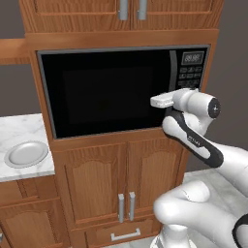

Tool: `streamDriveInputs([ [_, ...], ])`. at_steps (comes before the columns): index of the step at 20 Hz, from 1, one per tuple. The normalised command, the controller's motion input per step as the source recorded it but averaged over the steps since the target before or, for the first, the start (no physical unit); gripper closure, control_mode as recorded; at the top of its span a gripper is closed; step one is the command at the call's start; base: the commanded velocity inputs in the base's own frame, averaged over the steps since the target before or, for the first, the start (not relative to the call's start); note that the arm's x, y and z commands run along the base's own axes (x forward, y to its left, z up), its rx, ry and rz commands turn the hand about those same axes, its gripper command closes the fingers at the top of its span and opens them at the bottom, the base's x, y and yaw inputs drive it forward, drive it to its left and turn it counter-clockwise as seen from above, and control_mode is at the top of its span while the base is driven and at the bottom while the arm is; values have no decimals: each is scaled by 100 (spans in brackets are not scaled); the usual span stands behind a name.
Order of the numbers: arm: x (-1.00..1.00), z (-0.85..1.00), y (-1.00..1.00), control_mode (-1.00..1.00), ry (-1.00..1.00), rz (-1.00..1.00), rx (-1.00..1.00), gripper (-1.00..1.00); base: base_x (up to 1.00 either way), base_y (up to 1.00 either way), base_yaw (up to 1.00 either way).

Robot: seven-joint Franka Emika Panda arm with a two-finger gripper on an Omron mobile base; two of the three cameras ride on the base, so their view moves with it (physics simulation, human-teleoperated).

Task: Pick the cheese from the counter and place it in the microwave. Then turn on the microwave.

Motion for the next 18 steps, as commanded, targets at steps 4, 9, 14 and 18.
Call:
streamDriveInputs([
  [4,-23,11,-8,-100,3,0,0,100,0,0,0],
  [9,-34,19,-7,-100,1,1,0,100,0,0,0],
  [14,-37,20,-6,-100,0,2,0,100,0,0,0],
  [18,-46,14,-8,-100,3,0,0,100,0,0,0],
])
